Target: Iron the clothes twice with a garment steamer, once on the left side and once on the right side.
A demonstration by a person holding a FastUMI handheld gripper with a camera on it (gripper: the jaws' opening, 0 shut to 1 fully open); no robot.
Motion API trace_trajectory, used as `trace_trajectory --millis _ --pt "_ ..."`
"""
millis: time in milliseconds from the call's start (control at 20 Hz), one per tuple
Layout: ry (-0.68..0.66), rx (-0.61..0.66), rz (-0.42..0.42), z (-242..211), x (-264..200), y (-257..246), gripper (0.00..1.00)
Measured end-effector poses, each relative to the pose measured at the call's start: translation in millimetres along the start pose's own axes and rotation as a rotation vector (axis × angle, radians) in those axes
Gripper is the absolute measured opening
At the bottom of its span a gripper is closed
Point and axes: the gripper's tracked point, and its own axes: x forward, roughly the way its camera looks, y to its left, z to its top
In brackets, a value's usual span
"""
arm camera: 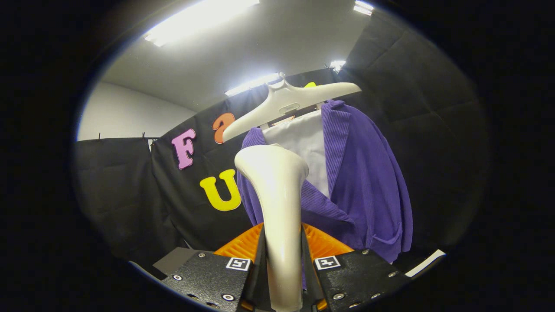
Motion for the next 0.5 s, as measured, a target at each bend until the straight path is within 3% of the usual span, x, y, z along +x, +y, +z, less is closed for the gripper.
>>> trace_trajectory --millis 500 --pt "0.145 -0.021 -0.015 -85.8 19.5 -25.0 0.40"
